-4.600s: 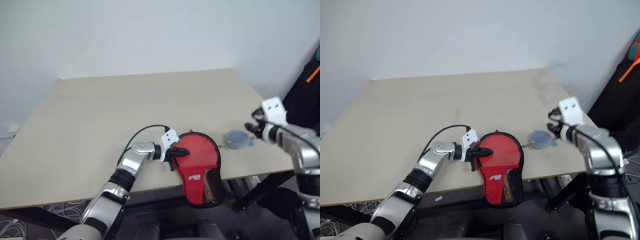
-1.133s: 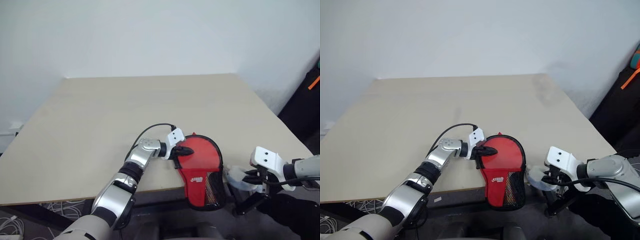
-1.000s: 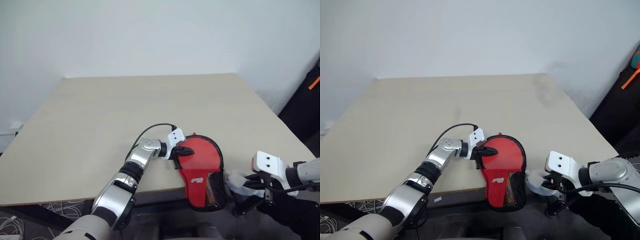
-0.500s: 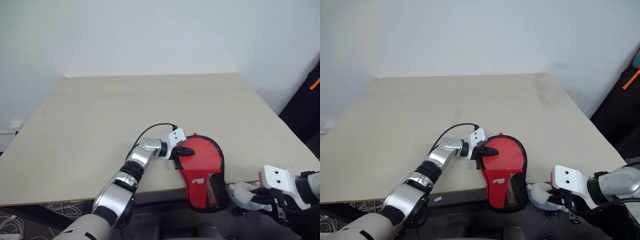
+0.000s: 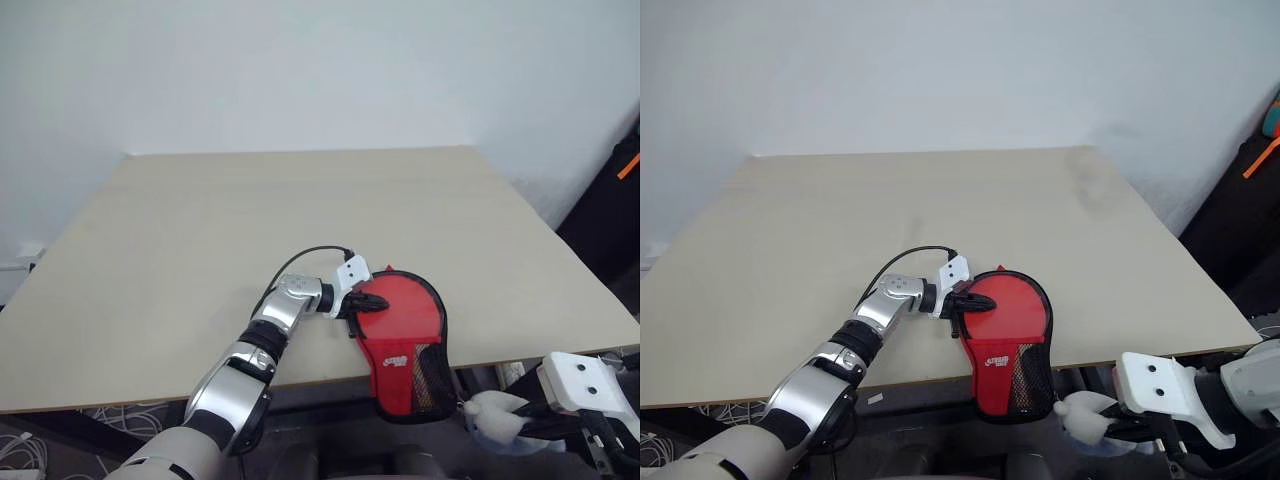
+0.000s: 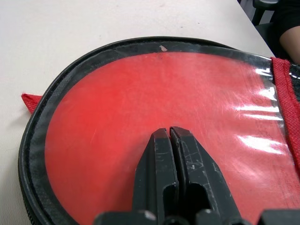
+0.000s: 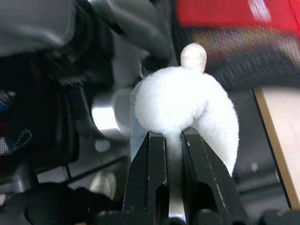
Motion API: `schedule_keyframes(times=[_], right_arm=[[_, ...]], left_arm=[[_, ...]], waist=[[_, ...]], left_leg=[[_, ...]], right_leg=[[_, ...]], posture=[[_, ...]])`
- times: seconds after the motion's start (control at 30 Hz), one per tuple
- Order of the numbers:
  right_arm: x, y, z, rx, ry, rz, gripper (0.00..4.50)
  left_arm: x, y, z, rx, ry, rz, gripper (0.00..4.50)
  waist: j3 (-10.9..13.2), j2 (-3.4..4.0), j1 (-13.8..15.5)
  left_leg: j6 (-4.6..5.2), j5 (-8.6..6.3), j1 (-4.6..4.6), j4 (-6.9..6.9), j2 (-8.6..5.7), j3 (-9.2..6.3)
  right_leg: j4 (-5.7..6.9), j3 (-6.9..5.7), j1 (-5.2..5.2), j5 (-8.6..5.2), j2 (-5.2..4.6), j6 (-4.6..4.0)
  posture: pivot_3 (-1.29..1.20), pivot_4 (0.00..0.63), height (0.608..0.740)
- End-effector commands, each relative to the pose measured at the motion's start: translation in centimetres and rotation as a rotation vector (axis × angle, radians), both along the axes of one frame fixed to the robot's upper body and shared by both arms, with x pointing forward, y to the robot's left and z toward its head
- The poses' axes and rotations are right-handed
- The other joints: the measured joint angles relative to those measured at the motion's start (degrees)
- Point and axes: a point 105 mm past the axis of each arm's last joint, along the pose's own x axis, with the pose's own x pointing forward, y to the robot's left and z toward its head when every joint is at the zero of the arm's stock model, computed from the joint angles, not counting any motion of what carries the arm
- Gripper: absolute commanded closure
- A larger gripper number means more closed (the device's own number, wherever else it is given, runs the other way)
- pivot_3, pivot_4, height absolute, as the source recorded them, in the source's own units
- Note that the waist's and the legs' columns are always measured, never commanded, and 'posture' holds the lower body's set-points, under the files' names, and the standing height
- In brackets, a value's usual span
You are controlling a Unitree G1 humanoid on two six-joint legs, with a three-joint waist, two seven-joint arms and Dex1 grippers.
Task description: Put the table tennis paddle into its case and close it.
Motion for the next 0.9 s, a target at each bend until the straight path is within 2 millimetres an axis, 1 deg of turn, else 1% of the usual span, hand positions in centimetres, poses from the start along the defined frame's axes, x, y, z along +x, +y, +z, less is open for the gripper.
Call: schedule_keyframes(times=[0.03,0.23,0.3,0.37,0.53,0.6,0.7,0.77,0.87,0.9], right_arm=[[-0.8,1.3,1.0,0.048,-0.001,0.062,4.49],[-2.3,3.4,0.5,0.106,0.03,0.15,4.49],[-2.8,3.5,0.5,0.112,0.05,0.172,4.49],[-2.8,3.3,0.5,0.114,0.054,0.174,4.49],[-1.6,2.2,-0.6,0.065,0.021,0.136,4.49],[-1.3,2.5,-0.7,0.087,0.01,0.118,4.49],[-0.2,2.8,-0.8,0.109,-0.028,0.078,4.49],[0.8,3.2,-0.6,0.143,-0.056,0.045,4.49],[3.3,4.0,1.0,0.253,-0.097,-0.037,4.49],[3.9,4.2,1.3,0.279,-0.103,-0.055,4.17]], left_arm=[[-0.1,0.6,-1.3,0.063,0.037,0.02,4.5],[0.1,0.3,-1.0,0.053,0.039,0.033,4.5],[0.2,0.4,-0.9,0.055,0.038,0.037,4.5],[0.3,0.6,-0.9,0.06,0.035,0.04,4.5],[0.5,0.9,-0.9,0.068,0.03,0.045,4.5],[0.5,1.0,-0.9,0.07,0.028,0.047,4.5],[0.6,1.0,-0.8,0.068,0.024,0.054,4.5],[0.7,1.0,-0.7,0.061,0.021,0.057,4.5],[0.6,1.3,0.2,0.039,0.015,0.048,4.5],[0.5,1.5,0.5,0.035,0.014,0.043,4.5]], waist=[[0.0,-0.03,0.0],[0.0,-0.02,0.2],[0.0,-0.02,0.5],[0.0,-0.04,0.8],[0.0,-0.05,1.0],[0.0,-0.04,1.0],[0.0,-0.05,1.0],[0.0,-0.06,1.0],[0.1,-0.16,0.7],[0.2,-0.13,0.7]], left_leg=[[0.0,0.0,0.0,0.0,0.0,0.0],[0.0,0.0,-0.01,0.0,0.01,-0.02],[0.0,0.0,-0.02,-0.01,0.01,-0.02],[0.0,-0.01,-0.03,0.0,0.0,-0.01],[0.01,-0.01,-0.02,0.01,0.02,0.0],[0.01,-0.01,-0.01,0.01,0.03,0.01],[0.01,-0.01,0.01,0.01,0.06,0.03],[0.0,-0.01,0.05,0.01,0.07,0.05],[0.0,-0.01,0.08,0.02,0.13,0.1],[0.0,-0.01,0.08,0.02,0.19,0.11]], right_leg=[[0.0,0.0,0.01,0.0,0.0,0.0],[0.0,-0.02,0.0,0.0,-0.01,0.0],[-0.01,-0.03,-0.01,0.0,-0.01,0.0],[-0.03,-0.02,-0.01,0.0,-0.01,0.0],[-0.02,-0.02,-0.01,0.0,-0.02,0.0],[-0.01,-0.02,-0.01,0.0,-0.01,0.0],[0.01,-0.03,-0.02,0.0,-0.01,0.0],[0.01,-0.03,0.0,0.01,-0.02,0.0],[0.01,-0.03,0.0,0.01,-0.02,0.0],[0.01,-0.04,-0.04,0.02,-0.01,-0.01]], posture=[[0.0,0.0,0.74],[0.0,0.0,0.74],[0.0,0.0,0.74],[0.0,0.0,0.74],[0.0,0.0,0.74],[0.0,0.0,0.74],[0.0,0.0,0.74],[0.0,0.0,0.74],[0.0,0.0,0.74],[0.0,0.0,0.74]])
